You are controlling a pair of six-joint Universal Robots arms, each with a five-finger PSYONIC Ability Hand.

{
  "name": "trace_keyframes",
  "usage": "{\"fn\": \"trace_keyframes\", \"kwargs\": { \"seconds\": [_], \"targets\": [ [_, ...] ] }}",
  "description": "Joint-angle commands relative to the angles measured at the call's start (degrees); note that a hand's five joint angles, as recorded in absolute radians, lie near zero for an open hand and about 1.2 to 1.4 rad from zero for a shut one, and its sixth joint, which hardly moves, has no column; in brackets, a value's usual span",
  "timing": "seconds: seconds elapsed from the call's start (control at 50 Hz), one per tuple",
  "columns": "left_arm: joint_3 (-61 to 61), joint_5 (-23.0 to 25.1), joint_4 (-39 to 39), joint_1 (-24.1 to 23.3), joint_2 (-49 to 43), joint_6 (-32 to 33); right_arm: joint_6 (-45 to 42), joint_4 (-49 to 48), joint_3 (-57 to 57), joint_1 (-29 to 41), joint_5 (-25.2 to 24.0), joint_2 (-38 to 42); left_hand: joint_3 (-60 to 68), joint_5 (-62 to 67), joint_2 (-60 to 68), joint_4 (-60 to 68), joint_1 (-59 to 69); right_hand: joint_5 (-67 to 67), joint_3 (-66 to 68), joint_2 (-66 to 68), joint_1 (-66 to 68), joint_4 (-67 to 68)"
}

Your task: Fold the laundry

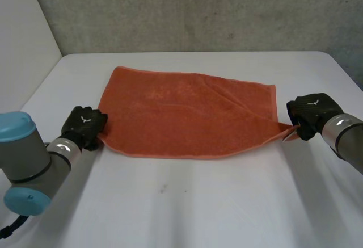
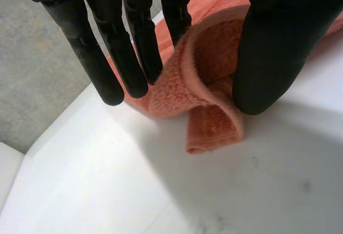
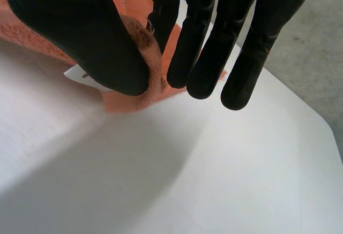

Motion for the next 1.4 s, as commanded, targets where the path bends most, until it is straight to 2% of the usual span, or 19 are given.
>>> {"fn": "trace_keyframes", "kwargs": {
  "seconds": [0.02,0.28,0.34,0.36,0.38,0.5,0.54,0.64,0.66,0.76,0.84,0.92,0.96,1.06,1.1,1.18,1.28,1.34,1.4],
  "targets": [
    [0.05,0.11,0.22,1.20,0.18,-0.29,0.38,-0.72,0.69,-2.29,-0.17,-0.08,1.79,2.16,2.07,2.10,1.66,13.12,11.95,12.32,23.91,11.65],
    [-0.21,0.11,0.31,2.16,0.18,-0.64,0.55,-1.68,0.77,-6.43,-0.17,-0.16,3.47,3.83,3.75,3.77,3.34,13.12,11.95,12.32,23.91,11.65],
    [-0.30,0.11,0.31,2.16,0.27,-0.64,0.55,-1.68,1.21,-6.43,-0.26,-0.16,15.69,16.06,15.97,16.00,15.56,13.12,11.95,12.32,23.91,11.65],
    [-0.39,0.02,0.22,2.16,0.53,-0.64,0.47,-1.68,1.30,-6.43,-0.35,-0.25,31.74,32.11,32.02,32.05,31.61,13.12,11.95,12.32,23.91,11.65],
    [-0.47,0.02,0.22,2.16,0.97,-0.64,0.47,-1.68,1.48,-6.43,-0.44,-0.34,35.38,35.74,35.65,35.68,35.25,13.12,11.95,12.32,23.91,11.65],
    [-0.74,-0.33,-0.66,2.25,3.87,0.06,-0.23,-0.37,1.13,-6.60,-0.35,-0.69,35.41,35.78,35.69,35.72,35.28,13.12,11.95,12.32,23.91,11.65],
    [-2.92,-2.17,-2.49,2.34,7.37,0.32,-0.68,0.25,1.04,-6.60,-0.44,-0.87,35.41,35.78,35.69,35.72,35.28,13.12,11.95,12.32,23.91,11.65],
    [-7.50,-6.48,-9.35,2.52,17.04,6.81,-12.24,13.04,0.42,-8.00,-0.18,-4.91,35.41,35.78,35.69,35.72,35.28,13.12,11.95,12.32,23.91,11.65],
    [-9.16,-7.27,-12.14,2.78,19.67,10.05,-14.28,15.08,0.51,-8.44,0.00,-5.00,35.41,35.78,35.69,35.72,35.28,13.12,11.95,12.32,23.91,11.65],
    [-12.08,-8.15,-18.24,4.01,24.44,16.94,-24.91,27.02,1.74,-10.38,0.44,-6.05,35.41,35.78,35.69,35.72,35.28,13.12,11.95,12.32,23.91,11.65],
    [-14.27,-7.72,-25.97,4.19,28.92,22.82,-26.34,28.47,2.53,-10.47,0.27,-7.55,35.41,35.78,35.69,35.72,35.28,13.12,11.95,12.32,23.91,11.65],
    [-14.01,-7.45,-25.18,3.92,28.49,22.65,-25.99,26.45,3.23,-10.21,0.00,-7.20,35.41,35.78,35.69,35.72,35.28,13.12,11.95,12.32,23.91,11.65],
    [-13.05,-7.54,-22.11,3.84,24.98,22.65,-25.73,25.39,3.67,-9.94,-0.17,-6.76,35.41,35.78,35.69,35.72,35.28,13.12,11.95,12.32,23.91,11.65],
    [-9.10,-7.71,-17.72,2.87,16.55,23.09,-23.88,21.09,2.27,-8.71,0.53,-2.55,35.41,35.78,35.69,35.72,35.28,13.12,11.95,12.32,23.91,11.65],
    [-3.06,-7.89,-15.00,1.99,10.24,23.26,-23.01,20.03,0.26,-7.57,0.88,-0.88,35.41,35.78,35.69,35.72,35.28,13.12,11.95,12.32,23.91,11.65],
    [9.14,-8.07,-13.06,-0.28,5.82,23.18,-16.42,19.06,-13.52,-4.32,2.28,1.50,35.41,35.78,35.69,35.72,35.28,13.12,11.95,12.32,23.91,11.65],
    [28.50,-8.24,-12.18,-3.54,5.72,21.60,-5.97,17.92,-34.52,-3.26,2.81,1.15,35.41,35.78,35.69,35.72,35.28,13.12,11.95,12.32,23.91,11.65],
    [36.70,-8.24,-9.18,-5.13,6.95,18.52,2.55,12.48,-46.31,-3.35,2.90,0.98,35.41,35.78,35.69,35.72,35.28,13.12,11.95,12.32,23.91,11.65],
    [42.93,-8.50,0.44,-4.96,12.03,9.42,11.41,4.42,-49.50,-3.70,2.90,-1.38,35.41,35.78,35.69,35.72,35.28,13.12,11.95,12.32,23.91,11.65]
  ]
}}
